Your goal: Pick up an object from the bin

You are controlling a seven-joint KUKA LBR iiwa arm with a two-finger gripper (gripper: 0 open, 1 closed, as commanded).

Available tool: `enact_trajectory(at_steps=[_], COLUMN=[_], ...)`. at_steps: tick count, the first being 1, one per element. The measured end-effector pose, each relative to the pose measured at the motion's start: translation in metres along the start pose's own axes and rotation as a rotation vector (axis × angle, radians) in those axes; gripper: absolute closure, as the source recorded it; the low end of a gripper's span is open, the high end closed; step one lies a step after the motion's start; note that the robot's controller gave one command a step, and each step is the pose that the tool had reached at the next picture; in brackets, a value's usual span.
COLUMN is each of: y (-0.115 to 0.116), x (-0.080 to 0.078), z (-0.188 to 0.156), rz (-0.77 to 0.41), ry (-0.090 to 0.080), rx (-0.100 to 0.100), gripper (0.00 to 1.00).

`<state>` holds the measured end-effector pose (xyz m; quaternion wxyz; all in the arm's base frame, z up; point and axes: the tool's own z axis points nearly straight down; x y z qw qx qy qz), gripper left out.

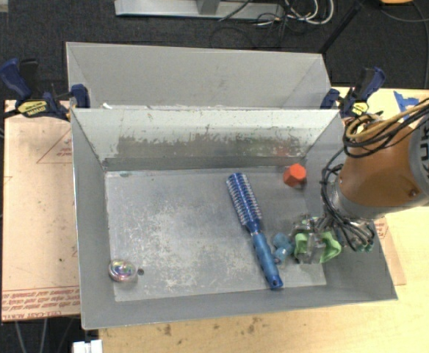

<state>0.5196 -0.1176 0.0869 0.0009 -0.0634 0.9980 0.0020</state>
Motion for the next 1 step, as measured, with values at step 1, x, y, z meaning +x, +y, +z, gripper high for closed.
enact_trajectory(at_steps=[1], y=[0.0081], x=[0.0044], z=[-0.1499], rz=[0.000], ry=[-0.009], rx=[0.007], gripper=[1.00])
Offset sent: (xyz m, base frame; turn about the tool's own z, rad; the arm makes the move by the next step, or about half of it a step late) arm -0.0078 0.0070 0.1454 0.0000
